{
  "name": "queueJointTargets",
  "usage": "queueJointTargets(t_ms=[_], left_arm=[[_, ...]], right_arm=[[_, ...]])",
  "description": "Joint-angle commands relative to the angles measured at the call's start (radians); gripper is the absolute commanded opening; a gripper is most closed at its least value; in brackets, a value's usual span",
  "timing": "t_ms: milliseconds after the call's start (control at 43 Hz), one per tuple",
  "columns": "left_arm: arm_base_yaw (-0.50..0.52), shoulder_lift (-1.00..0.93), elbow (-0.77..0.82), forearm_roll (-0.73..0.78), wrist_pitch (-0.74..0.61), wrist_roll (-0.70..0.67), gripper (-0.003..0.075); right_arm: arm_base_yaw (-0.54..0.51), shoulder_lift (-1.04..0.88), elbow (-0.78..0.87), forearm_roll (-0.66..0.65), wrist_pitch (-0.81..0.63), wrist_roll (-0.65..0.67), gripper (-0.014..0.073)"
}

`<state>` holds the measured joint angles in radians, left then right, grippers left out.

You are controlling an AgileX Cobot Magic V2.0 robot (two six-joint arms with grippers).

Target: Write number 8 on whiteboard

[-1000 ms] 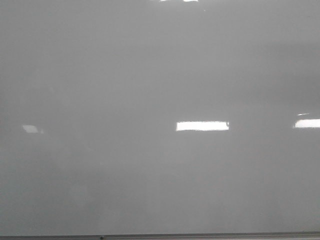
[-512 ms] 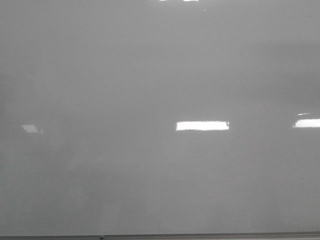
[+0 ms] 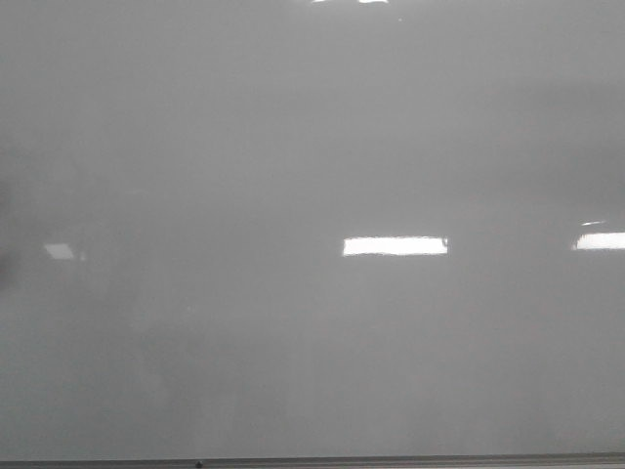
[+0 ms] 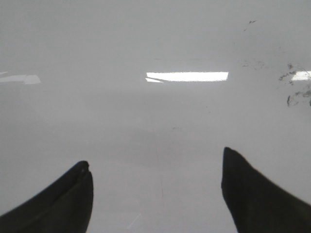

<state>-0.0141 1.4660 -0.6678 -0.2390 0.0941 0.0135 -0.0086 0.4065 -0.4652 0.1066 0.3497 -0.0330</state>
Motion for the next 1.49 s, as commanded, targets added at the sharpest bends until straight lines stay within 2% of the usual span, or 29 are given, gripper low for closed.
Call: queueJointTargets(t_ms=[0,140,302,395,581,698,814,977,1140,1326,1465], left_arm=[[-0.006,-0.028,-0.031,-0.007,-0.066,-0.003,0.0141],[-0.006,-0.040,-0.031,-0.007,-0.039,-0.003,-0.0013],[-0.006,-0.123,-0.031,0.016,0.084,-0.002,-0.0021],[-0.006,-0.187,-0.053,0.026,0.240,0.020,-0.0021],[-0.082,-0.211,-0.192,-0.024,0.727,0.258,-0.0021],[-0.175,-0.196,-0.264,-0.074,0.892,0.395,-0.0021],[-0.304,-0.191,-0.323,-0.077,1.009,0.555,-0.0021],[-0.483,-0.190,-0.372,-0.075,1.077,0.739,-0.0021],[-0.598,-0.190,-0.391,-0.073,1.099,0.789,-0.0021],[-0.644,-0.190,-0.392,-0.073,1.101,0.813,-0.0021],[-0.644,-0.190,-0.394,-0.073,1.101,0.813,-0.0021]], right_arm=[[0.000,0.013,-0.038,-0.005,-0.085,0.000,0.0572],[0.000,0.013,-0.038,-0.005,-0.085,0.000,0.0572],[0.000,0.013,-0.038,-0.005,-0.085,0.000,0.0572],[0.001,0.014,-0.038,-0.005,-0.074,0.000,0.0572],[0.003,0.057,-0.063,0.019,0.030,-0.001,0.0572],[0.008,0.125,-0.100,0.023,0.089,-0.025,0.0572],[0.050,0.216,-0.157,0.071,0.163,-0.132,0.0572],[0.172,0.367,-0.262,0.224,0.344,-0.374,0.0572],[0.324,0.546,-0.385,0.377,0.557,-0.635,0.0572],[0.514,0.737,-0.521,0.548,0.581,-0.837,0.0572],[0.630,0.864,-0.634,0.586,0.594,-0.873,0.0572]])
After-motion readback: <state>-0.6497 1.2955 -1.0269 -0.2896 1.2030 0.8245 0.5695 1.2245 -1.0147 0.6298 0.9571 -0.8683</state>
